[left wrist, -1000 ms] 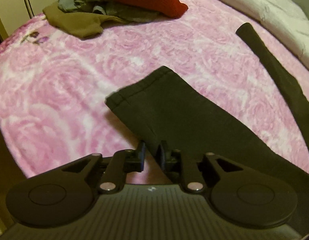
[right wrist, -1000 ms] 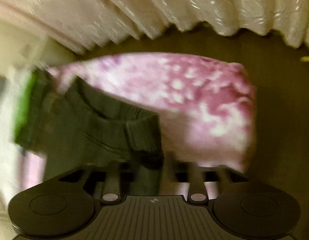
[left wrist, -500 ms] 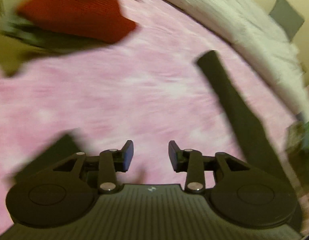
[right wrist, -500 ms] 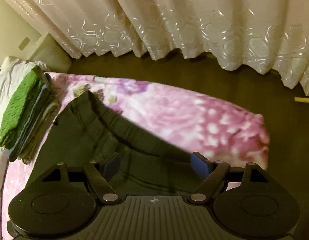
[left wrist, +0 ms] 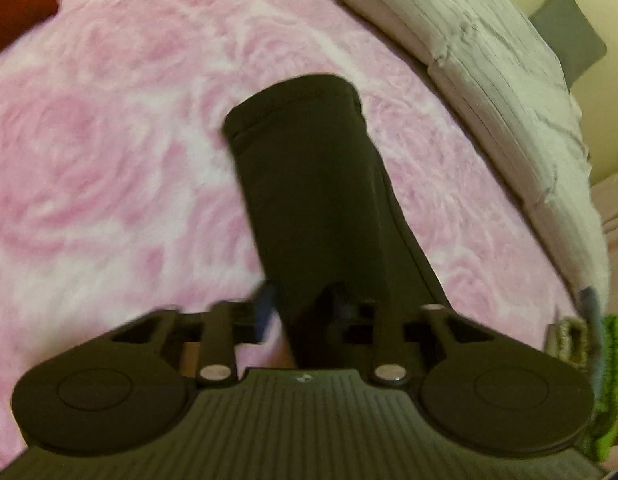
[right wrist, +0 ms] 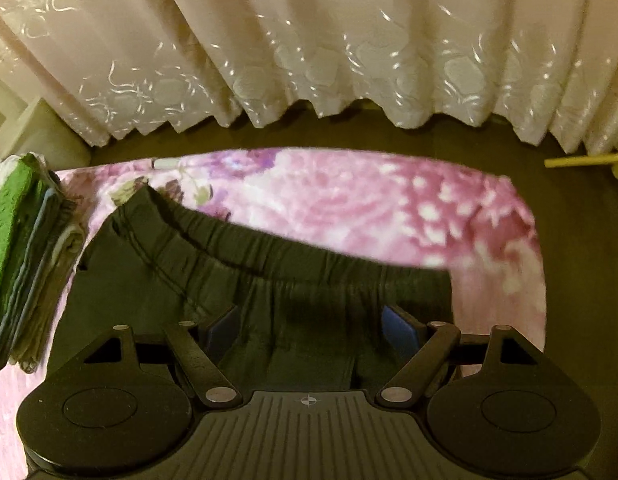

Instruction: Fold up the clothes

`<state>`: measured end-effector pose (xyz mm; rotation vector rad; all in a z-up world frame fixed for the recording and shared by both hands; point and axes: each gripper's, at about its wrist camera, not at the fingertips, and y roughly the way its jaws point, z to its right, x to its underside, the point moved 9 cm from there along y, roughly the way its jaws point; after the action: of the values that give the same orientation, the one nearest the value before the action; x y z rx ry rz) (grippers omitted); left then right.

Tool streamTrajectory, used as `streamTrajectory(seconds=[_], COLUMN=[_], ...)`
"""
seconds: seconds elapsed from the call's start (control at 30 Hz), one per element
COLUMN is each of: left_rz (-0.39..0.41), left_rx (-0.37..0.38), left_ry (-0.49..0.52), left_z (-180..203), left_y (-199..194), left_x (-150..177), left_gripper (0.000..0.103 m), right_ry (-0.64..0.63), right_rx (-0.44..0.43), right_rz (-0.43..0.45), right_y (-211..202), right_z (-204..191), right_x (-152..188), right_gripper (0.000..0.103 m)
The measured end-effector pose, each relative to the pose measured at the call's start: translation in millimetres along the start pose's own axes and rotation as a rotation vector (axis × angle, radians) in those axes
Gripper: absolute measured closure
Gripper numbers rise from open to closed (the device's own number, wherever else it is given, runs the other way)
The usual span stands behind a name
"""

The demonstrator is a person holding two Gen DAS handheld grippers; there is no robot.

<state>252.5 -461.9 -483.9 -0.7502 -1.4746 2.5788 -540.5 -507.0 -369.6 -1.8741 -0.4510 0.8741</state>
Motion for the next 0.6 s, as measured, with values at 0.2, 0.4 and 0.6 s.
streamTrajectory(seconds=[0.2, 0.4, 0.6], left_rz=[0.330, 0.128, 0.197], left_rx=[-0.021, -0.237, -0.310], left_ry=[0.524, 0.365, 0.328], left_z=[57, -31, -38], left_y=[-86, -32, -85], left_x=[1, 10, 14], left_gripper=[0.094, 0.065, 0.071], right_ry=[-0.068, -0.154, -0.356], right_rx=[-0.009, -0.025, -0.096], right_rz=[-0.014, -0.026, 0.002], right_y=[5, 10, 9], right_z=[-16, -34, -36], right_x=[13, 25, 8], right_gripper=[0.022, 0.022, 0.022])
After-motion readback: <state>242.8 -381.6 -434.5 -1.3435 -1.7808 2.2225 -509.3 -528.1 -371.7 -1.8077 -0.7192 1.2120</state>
